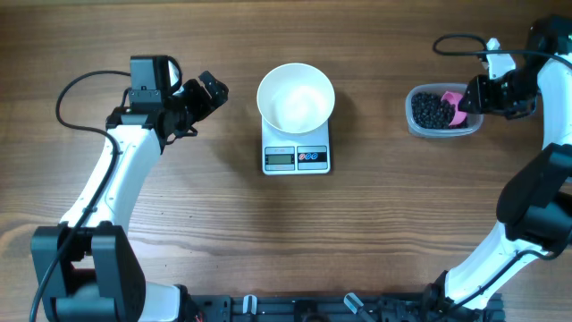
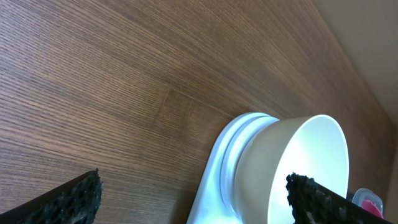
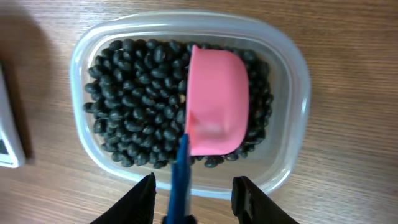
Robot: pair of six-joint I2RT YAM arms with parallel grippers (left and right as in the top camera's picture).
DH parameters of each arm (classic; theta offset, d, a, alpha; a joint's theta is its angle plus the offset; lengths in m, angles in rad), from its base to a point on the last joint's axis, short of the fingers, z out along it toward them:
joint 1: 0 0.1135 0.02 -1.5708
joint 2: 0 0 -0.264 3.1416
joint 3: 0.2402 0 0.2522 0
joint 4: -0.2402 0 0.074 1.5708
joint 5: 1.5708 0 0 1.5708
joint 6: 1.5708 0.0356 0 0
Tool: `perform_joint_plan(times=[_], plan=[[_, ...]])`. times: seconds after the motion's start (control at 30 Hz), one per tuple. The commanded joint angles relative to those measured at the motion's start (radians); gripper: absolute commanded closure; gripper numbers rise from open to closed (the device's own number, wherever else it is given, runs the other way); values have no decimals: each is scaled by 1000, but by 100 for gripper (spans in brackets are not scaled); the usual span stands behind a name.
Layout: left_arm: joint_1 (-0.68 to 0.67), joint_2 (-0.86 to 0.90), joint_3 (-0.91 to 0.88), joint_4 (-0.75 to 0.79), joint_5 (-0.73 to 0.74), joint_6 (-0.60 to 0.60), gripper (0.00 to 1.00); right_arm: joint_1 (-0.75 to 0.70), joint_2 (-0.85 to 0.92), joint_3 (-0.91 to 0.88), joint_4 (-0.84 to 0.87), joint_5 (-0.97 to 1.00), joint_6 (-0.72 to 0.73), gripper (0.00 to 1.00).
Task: Scoop item into bowl and weigh 150g on scale
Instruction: 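Lower the scoop into the black beans tub with the right gripper and scoop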
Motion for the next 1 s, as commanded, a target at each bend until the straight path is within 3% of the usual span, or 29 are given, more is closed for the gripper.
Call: perform_joint_plan(times=[0.0, 0.23, 0.3, 0.53, 0.57, 0.63, 0.67, 0.73, 0.97], plan=[[2, -8, 5, -1, -16, 24, 0, 2, 1, 27, -2, -45, 8, 61], [2, -8, 5, -1, -16, 24, 0, 3, 1, 27, 10, -45, 5, 83], [2, -8, 5, -1, -16, 24, 0, 3, 1, 27, 22, -45, 5, 96], [2, -8, 5, -1, -16, 24, 0, 6, 1, -11, 102, -45, 4, 96], [2, -8, 5, -1, -16, 24, 0, 6, 1, -11, 102, -45, 5, 85], [2, -8, 5, -1, -16, 24, 0, 6, 1, -11, 114, -46, 6, 79], [2, -8, 5, -1, -16, 24, 0, 6, 1, -11, 122, -49, 6, 80], [2, -8, 5, -1, -16, 24, 0, 6, 1, -11, 118, -48, 6, 93], [2, -8, 5, -1, -16, 24, 0, 12, 1, -11, 137, -49, 8, 96]])
